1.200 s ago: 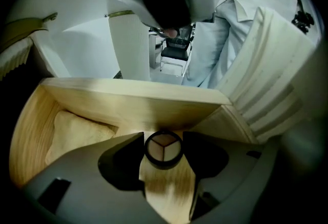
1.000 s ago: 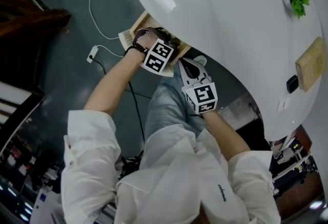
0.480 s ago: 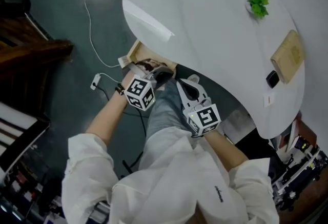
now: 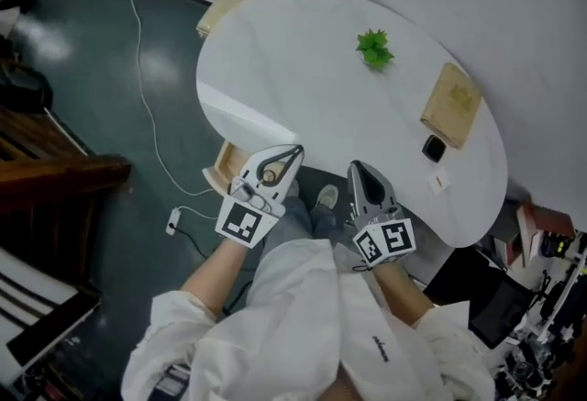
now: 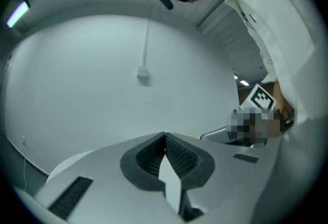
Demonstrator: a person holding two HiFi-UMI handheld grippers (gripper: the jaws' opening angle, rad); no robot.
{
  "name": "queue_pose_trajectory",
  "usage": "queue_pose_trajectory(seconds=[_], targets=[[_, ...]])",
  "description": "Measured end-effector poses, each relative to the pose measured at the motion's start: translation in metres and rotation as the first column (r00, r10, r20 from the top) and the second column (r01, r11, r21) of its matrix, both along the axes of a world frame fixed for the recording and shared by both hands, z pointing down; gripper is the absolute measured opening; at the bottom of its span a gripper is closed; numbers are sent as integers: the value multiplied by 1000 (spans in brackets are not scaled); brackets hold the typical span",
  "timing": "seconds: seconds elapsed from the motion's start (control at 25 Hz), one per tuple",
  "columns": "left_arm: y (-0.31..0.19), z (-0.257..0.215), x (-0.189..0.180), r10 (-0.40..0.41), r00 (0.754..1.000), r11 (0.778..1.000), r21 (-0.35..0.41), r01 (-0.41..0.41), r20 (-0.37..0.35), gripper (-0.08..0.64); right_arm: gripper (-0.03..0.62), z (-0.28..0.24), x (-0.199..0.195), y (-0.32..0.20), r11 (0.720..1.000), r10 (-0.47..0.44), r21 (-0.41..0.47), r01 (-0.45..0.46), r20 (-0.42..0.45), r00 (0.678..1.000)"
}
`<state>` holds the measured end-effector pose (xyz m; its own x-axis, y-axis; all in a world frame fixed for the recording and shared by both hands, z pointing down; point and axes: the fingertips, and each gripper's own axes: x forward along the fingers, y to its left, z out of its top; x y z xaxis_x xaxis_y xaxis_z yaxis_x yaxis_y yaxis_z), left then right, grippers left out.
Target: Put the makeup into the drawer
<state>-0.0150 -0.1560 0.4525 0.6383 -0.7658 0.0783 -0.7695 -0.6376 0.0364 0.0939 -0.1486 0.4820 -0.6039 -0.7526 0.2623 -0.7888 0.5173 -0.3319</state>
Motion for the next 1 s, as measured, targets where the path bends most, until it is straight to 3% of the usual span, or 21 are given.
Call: queue_pose_trajectory(seconds=[0.04,0.16,0.52,0.76,1.0], targets=[[-6,-13,3,-20,999,1000,-3,20,-37,26,17,-14,16,-7,998,49,37,-49,-4,999],[-17,-48,12,-32,998,999,31,34,-57,26,17,-52,56,-19,981,153,123,-153,6,988],[-31,-148,11,-103,987,984,132,120,-126,26,17,-124,139,-20,921,297,242,-306,74,952],[-25,-198,9,-126,984,953,260,155,-122,26,17,-171,178,-7,862,353,363,-353,70,933],[-24,-215,4,-146,985,933,317,168,-92,26,17,-188,221,-2,811,432,404,-423,75,899]])
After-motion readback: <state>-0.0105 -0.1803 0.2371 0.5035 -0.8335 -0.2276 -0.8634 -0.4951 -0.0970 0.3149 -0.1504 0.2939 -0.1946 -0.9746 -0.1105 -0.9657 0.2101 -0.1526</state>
